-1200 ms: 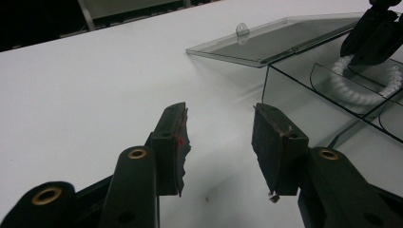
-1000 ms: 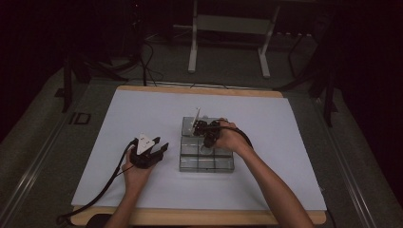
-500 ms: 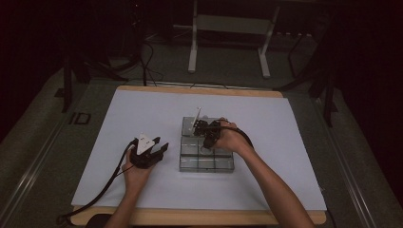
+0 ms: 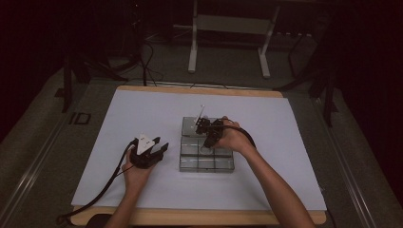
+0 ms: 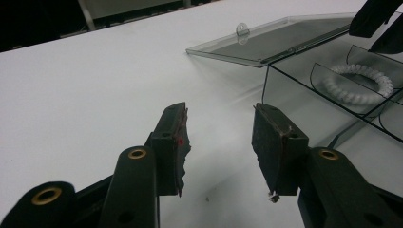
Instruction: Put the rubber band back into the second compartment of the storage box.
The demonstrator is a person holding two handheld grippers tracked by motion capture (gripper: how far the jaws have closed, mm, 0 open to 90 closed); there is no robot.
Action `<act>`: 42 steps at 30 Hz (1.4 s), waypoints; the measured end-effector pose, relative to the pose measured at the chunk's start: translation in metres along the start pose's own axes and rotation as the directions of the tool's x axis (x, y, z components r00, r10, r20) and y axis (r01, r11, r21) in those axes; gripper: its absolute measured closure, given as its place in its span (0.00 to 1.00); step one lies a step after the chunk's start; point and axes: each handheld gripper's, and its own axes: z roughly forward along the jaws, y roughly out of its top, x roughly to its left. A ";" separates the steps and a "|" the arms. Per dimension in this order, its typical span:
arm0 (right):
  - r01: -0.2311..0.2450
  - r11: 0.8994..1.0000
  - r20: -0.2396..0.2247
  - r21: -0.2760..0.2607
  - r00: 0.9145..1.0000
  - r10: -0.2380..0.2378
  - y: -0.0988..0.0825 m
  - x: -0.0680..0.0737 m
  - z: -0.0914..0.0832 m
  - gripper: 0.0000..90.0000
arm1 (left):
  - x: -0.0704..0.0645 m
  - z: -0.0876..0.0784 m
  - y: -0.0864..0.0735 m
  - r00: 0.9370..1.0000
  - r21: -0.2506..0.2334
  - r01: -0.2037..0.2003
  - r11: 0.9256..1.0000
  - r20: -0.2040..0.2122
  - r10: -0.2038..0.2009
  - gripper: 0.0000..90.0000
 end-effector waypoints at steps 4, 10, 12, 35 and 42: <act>-0.013 1.000 -0.004 -0.020 1.000 0.013 -0.003 -0.002 -0.002 0.74 | 0.000 0.000 0.000 1.000 0.000 0.000 1.000 0.000 0.000 0.63; -0.038 0.997 -0.015 -0.065 0.999 0.037 -0.008 -0.003 -0.005 0.73 | 0.000 0.000 0.000 1.000 0.000 0.000 1.000 0.000 0.000 0.63; -0.043 0.997 -0.013 -0.071 0.999 0.042 -0.008 -0.004 -0.006 0.73 | 0.000 0.000 0.000 1.000 0.000 0.000 1.000 0.000 0.000 0.63; -0.140 0.969 -0.019 -0.202 0.990 0.139 -0.013 -0.011 -0.019 0.71 | 0.000 0.000 0.000 1.000 0.004 0.000 1.000 0.002 0.000 0.63; -0.169 0.960 -0.017 -0.222 0.985 0.170 -0.015 -0.012 -0.021 0.71 | 0.000 0.000 0.000 1.000 0.002 0.000 1.000 0.001 0.000 0.63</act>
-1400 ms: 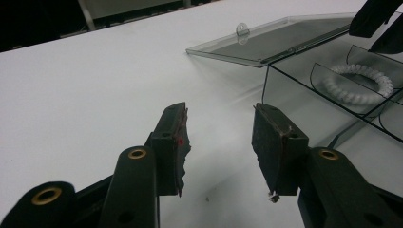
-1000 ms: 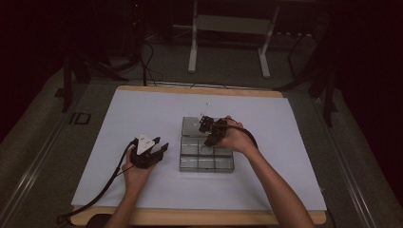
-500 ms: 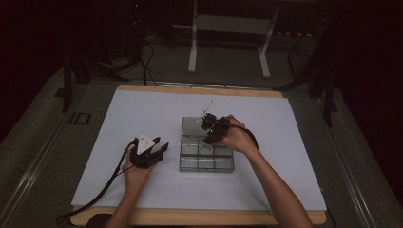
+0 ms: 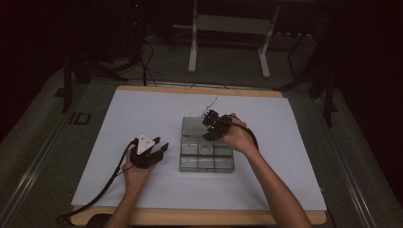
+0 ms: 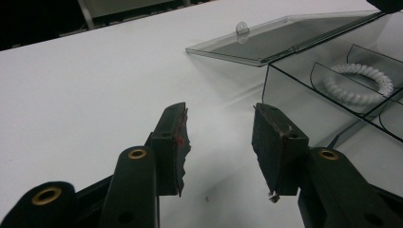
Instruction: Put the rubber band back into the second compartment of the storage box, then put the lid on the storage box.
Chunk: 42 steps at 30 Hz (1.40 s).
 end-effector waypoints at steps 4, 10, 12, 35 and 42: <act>-0.020 0.999 0.003 -0.027 1.000 0.020 -0.001 -0.002 -0.002 0.71 | 0.000 0.000 0.000 1.000 0.003 -0.001 1.000 0.001 0.001 0.63; -0.025 0.999 0.005 -0.045 1.000 0.025 -0.004 -0.004 -0.004 0.70 | 0.000 0.000 0.000 1.000 0.001 0.000 1.000 0.000 0.000 0.63; -0.024 0.998 0.009 -0.050 1.000 0.024 -0.004 -0.005 -0.005 0.70 | 0.000 0.000 0.000 1.000 0.000 0.000 1.000 -0.001 0.000 0.63; -0.110 0.982 0.043 -0.153 0.992 0.118 -0.016 -0.018 -0.017 0.69 | -0.001 0.000 0.000 1.000 -0.004 -0.001 1.000 -0.005 0.001 0.62; -0.153 0.970 0.045 -0.190 0.985 0.164 -0.023 -0.027 -0.020 0.69 | 0.000 -0.001 0.000 1.000 -0.005 0.003 1.000 -0.005 -0.003 0.62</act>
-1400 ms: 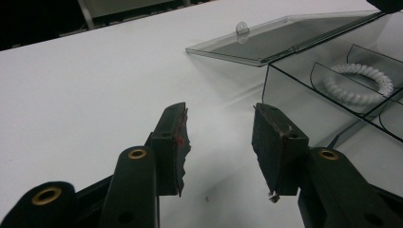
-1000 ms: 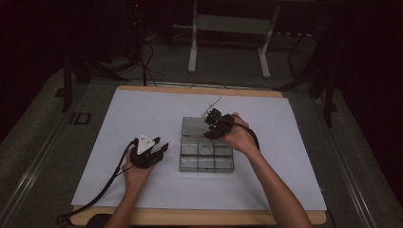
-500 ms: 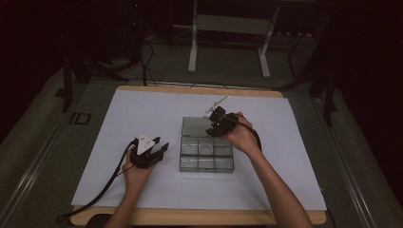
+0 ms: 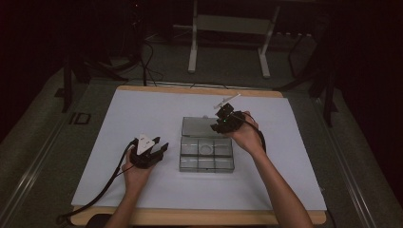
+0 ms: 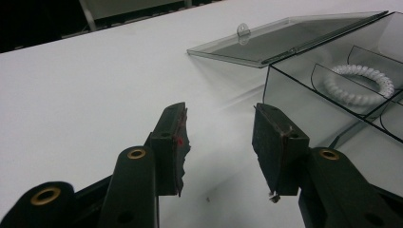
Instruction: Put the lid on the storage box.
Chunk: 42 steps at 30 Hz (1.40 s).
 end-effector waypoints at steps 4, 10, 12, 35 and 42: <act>-0.019 1.000 0.006 -0.010 1.000 0.019 -0.003 -0.005 -0.001 0.69 | 0.001 0.000 0.000 1.000 -0.002 0.003 1.000 -0.002 -0.003 0.62; -0.044 0.999 0.010 -0.020 0.999 0.044 -0.010 -0.013 -0.003 0.69 | 0.001 0.000 0.000 1.000 -0.006 0.008 1.000 -0.006 -0.008 0.62; -0.055 0.998 0.011 -0.023 0.998 0.055 -0.012 -0.015 -0.004 0.69 | 0.001 -0.001 0.000 1.000 -0.006 0.008 1.000 -0.007 -0.008 0.62; -0.107 0.993 0.038 -0.048 0.993 0.109 -0.022 -0.032 -0.002 0.67 | -0.016 -0.009 0.008 0.996 -0.022 0.029 0.999 0.087 -0.027 0.62; -0.127 0.991 0.042 -0.052 0.991 0.129 -0.028 -0.038 0.000 0.67 | -0.023 -0.015 0.010 0.991 -0.030 0.035 0.999 0.132 -0.031 0.62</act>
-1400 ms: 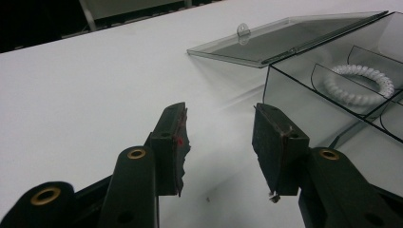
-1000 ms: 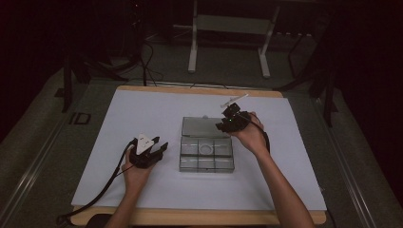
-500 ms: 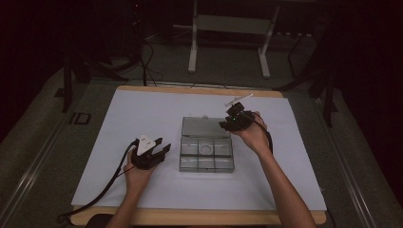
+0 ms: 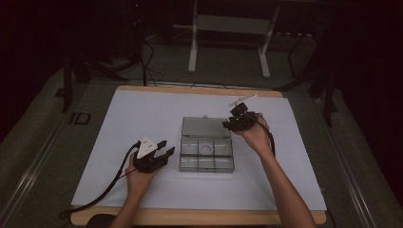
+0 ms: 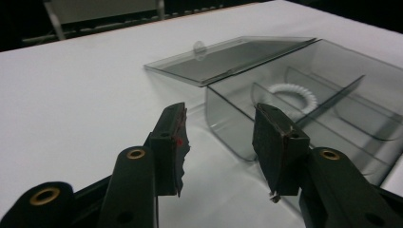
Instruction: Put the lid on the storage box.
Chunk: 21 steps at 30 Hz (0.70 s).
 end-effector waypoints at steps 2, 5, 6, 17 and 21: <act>-0.011 1.000 -0.001 0.000 1.000 0.011 -0.002 -0.002 0.002 0.66 | -0.003 0.000 -0.001 1.000 0.000 -0.003 1.000 0.007 0.003 0.63; -0.027 1.000 -0.004 -0.003 1.000 0.027 -0.006 -0.005 0.005 0.66 | -0.007 0.000 0.000 1.000 -0.001 -0.010 1.000 0.016 0.010 0.63; -0.034 0.999 -0.002 -0.004 0.999 0.034 -0.007 -0.005 0.006 0.66 | -0.009 0.000 0.000 1.000 -0.002 -0.012 1.000 0.020 0.012 0.63; -0.065 0.998 -0.008 -0.004 0.998 0.065 -0.016 -0.011 0.016 0.66 | -0.020 0.003 -0.001 0.998 0.012 -0.029 1.000 0.056 0.028 0.66; -0.069 0.998 -0.003 -0.013 0.998 0.069 -0.019 -0.013 0.018 0.66 | -0.023 0.004 -0.002 0.997 0.017 -0.026 1.000 0.075 0.024 0.68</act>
